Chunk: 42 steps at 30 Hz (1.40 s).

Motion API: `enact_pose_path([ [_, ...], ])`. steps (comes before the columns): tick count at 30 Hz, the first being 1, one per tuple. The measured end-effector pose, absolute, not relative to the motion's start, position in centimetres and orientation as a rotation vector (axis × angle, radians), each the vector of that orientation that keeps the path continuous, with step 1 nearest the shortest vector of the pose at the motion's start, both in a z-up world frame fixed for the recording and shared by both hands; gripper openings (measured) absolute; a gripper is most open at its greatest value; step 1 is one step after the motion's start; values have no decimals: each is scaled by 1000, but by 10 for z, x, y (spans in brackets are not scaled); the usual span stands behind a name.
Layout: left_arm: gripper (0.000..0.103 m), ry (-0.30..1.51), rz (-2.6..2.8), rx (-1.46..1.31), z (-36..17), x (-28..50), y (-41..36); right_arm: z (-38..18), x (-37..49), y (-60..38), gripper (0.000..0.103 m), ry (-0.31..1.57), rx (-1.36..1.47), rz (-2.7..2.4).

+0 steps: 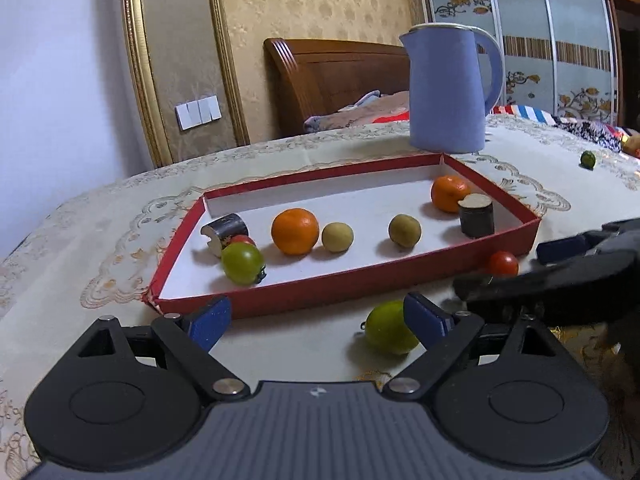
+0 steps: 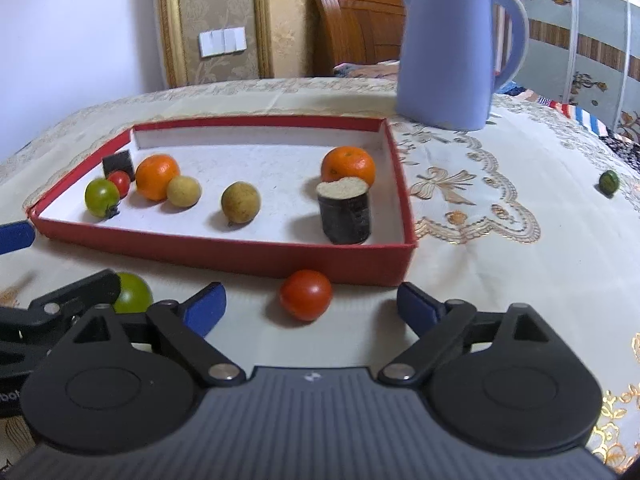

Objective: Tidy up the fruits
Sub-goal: 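Lower the right tool onto the red cherry tomato and close while the left tool moves over a green tomato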

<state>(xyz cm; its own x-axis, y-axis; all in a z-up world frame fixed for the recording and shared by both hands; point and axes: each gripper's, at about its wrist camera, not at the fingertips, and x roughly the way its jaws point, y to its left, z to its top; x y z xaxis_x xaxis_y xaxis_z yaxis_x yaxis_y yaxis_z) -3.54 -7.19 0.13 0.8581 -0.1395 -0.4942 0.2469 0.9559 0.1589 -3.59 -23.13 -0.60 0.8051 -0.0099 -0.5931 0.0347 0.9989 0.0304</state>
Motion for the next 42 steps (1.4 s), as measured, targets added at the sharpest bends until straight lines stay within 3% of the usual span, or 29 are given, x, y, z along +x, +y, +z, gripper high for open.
enact_pose_path([
  [13,93,518,-250,224,4,-32,-84,-5,-43,-229,79,645,-60,-12],
  [15,93,516,-253,235,3,-35,-87,-4,-42,-233,69,644,-50,17],
  [19,93,521,-274,244,2,-40,-91,-4,-40,-237,61,644,-29,67],
  [22,93,521,-246,270,0,-36,-96,-4,-41,-237,38,630,-26,57],
  [23,93,527,-245,269,-1,-33,-96,-4,-40,-238,35,627,-23,47],
  [42,93,591,-189,184,-10,-8,-82,-3,-38,-238,39,627,12,16],
])
